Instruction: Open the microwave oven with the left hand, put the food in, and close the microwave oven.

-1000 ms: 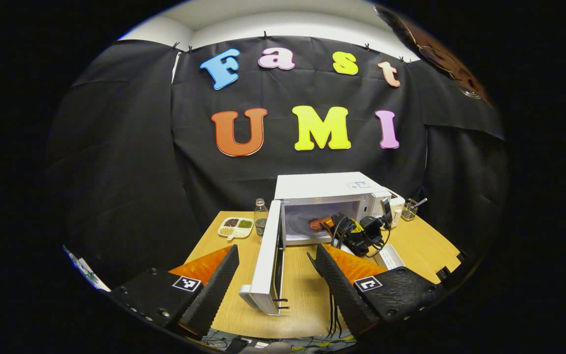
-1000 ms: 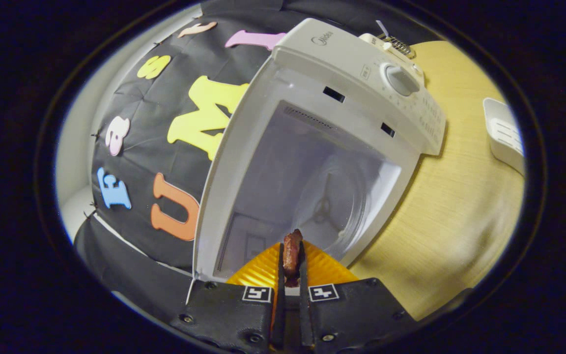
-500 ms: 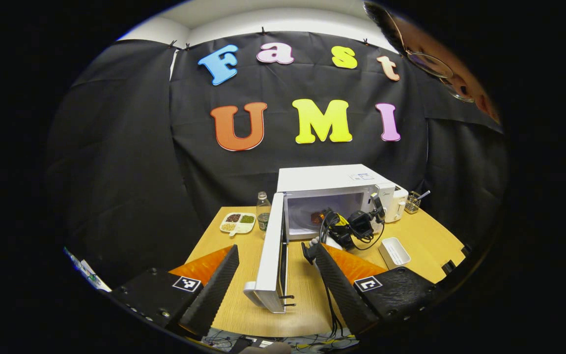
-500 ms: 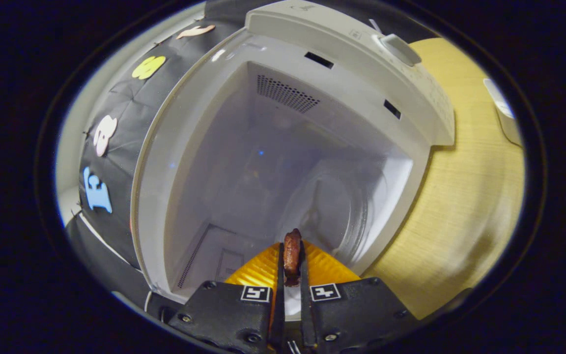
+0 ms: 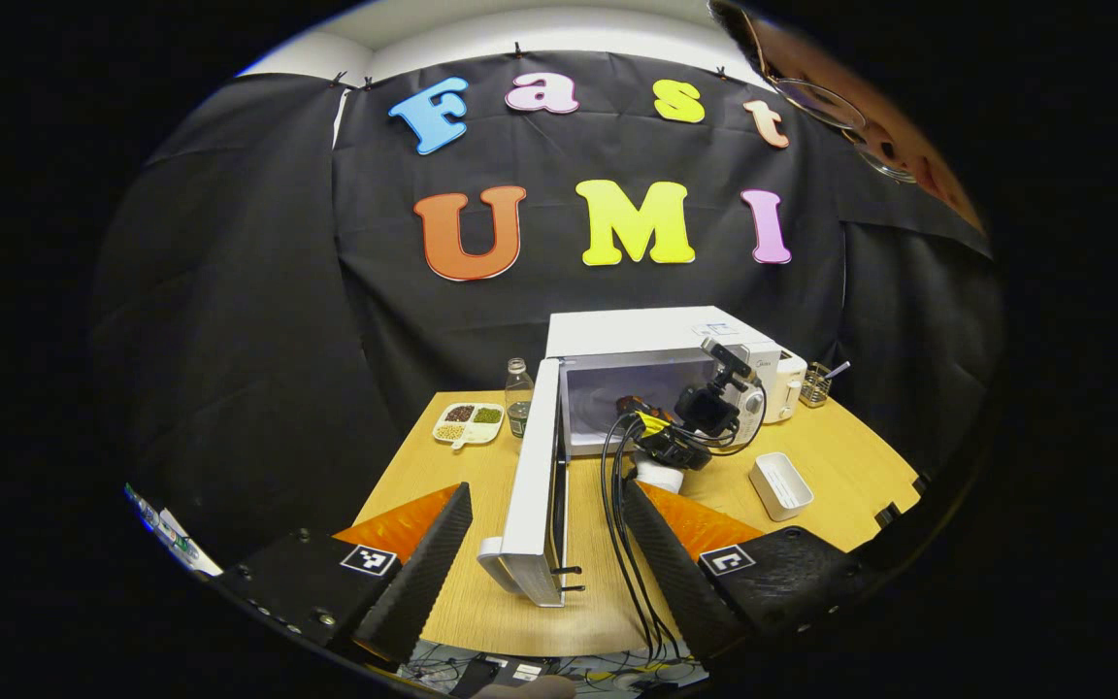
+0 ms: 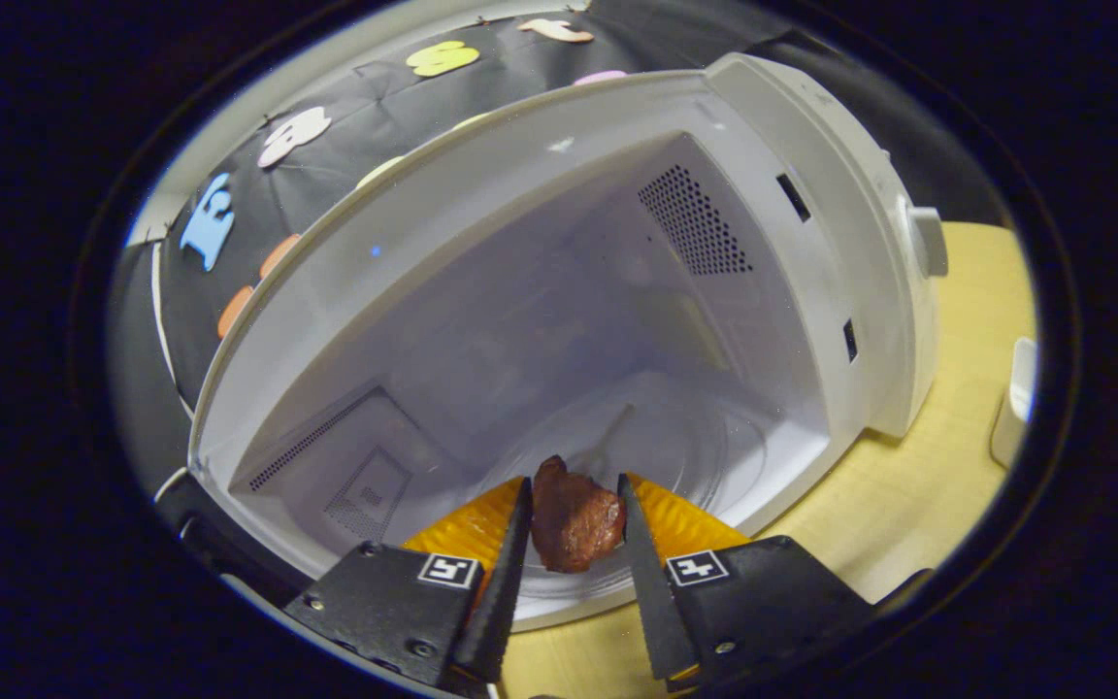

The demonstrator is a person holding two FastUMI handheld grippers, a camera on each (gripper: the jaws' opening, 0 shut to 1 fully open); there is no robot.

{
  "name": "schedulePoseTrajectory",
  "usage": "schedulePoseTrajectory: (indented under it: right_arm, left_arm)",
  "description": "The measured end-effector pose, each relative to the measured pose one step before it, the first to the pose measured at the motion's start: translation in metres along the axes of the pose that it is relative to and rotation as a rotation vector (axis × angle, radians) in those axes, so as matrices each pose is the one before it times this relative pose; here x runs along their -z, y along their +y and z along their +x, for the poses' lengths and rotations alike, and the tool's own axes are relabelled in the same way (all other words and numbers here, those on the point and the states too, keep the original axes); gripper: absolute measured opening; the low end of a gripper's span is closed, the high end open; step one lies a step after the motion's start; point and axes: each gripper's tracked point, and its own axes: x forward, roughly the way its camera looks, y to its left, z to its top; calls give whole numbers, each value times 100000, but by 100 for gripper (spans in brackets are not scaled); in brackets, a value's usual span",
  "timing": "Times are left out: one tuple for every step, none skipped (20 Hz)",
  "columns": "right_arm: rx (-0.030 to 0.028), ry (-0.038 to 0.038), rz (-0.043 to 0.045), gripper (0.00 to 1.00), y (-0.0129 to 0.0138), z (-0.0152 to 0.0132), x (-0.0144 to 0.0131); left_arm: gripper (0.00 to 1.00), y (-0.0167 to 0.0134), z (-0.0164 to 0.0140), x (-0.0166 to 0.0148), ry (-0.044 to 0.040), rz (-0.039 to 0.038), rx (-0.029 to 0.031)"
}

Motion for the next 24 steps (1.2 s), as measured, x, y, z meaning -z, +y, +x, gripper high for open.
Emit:
schedulePoseTrajectory:
  right_arm:
    - [-933, -1859, -5138, 71, 346, -588, -553]
    - [-460, -620, -3661, 72, 114, -352, -465]
    - [-1652, -688, -3205, 83, 282, -657, -750]
    - [-1270, -1087, -3986, 87, 173, -771, -670]
    - [-1804, -226, -2646, 99, 88, -770, -797]
    - [-2125, 787, -1777, 99, 27, -1020, -674]
    - [-2216, 1040, -621, 100, -42, -1394, -621]
    - [-954, 1971, -658, 100, -392, -1721, -747]
    - [-798, 87, -2136, 100, -695, -1772, -1021]
    - [-566, 315, -2992, 100, -710, -2089, -1133]
    - [-1346, 985, -3121, 100, -588, -2028, -1204]
    - [-2304, 1128, -4980, 89, -580, -1950, -951]
    - [-640, 934, -5683, 100, -1151, -1823, -1225]
    - [553, 627, -4643, 100, -1546, -1925, -1406]
    - [-150, 333, -3431, 100, -1469, -1651, -1469]
    - [-693, -77, -2033, 100, -1228, -1817, -1635]
    - [247, 7, -2591, 100, -1358, -1836, -1210]
    - [655, -628, -1998, 100, -1273, -1797, -1203]
    - [537, -720, -1877, 90, -1038, -1791, -1067]
    - [1364, 601, -1342, 90, -1076, -1633, -629]
    - [635, 19, 210, 100, -1066, -1638, -533]
    - [542, -501, 1065, 91, -808, -1499, -521]
    - [925, 966, 835, 100, -977, -1206, -521]
    - [1051, 770, 257, 90, -819, -1023, -105]
  left_arm:
    - [98, -83, 117, -75, -287, -181, 307]
    - [97, -52, 6, -84, 52, -155, 330]
    - [98, 4, 3, -212, -784, 299, 48]
    - [98, 92, -41, -330, -1038, 359, -225]
    - [98, 136, 10, -248, -751, 83, -112]
    - [97, -65, -20, -425, -830, -487, 142]
    - [98, -98, -88, -549, -1193, -789, 186]
    - [97, -80, -56, -717, -1851, -246, 609]
    - [98, 167, -158, -812, -1731, -35, -212]
    - [98, 51, -115, -888, -1886, -318, 77]
    - [98, -31, -62, -665, -1704, -776, 503]
    - [97, -122, -137, -690, -1796, -592, 458]
    - [97, 49, -128, -820, -2006, 17, 37]
    - [97, 45, -85, -669, -1179, 211, 55]
    - [97, 14, -40, -571, -1180, -2, -517]
    - [97, -138, -43, -665, -2218, -155, 512]
    - [97, -159, 2, -773, -2128, -149, 63]
    - [97, 4, -97, -398, -1442, 217, -145]
    - [97, 324, -113, -381, -1369, 342, -1242]
    - [97, 79, -54, -367, -1784, 289, -552]
    - [97, 58, -5, -285, -957, -95, -638]
    - [97, -103, 166, -122, -1767, -257, -294]
    - [97, 83, 101, -375, -1559, -516, -1097]
    - [97, 46, 334, -220, -968, -485, -881]
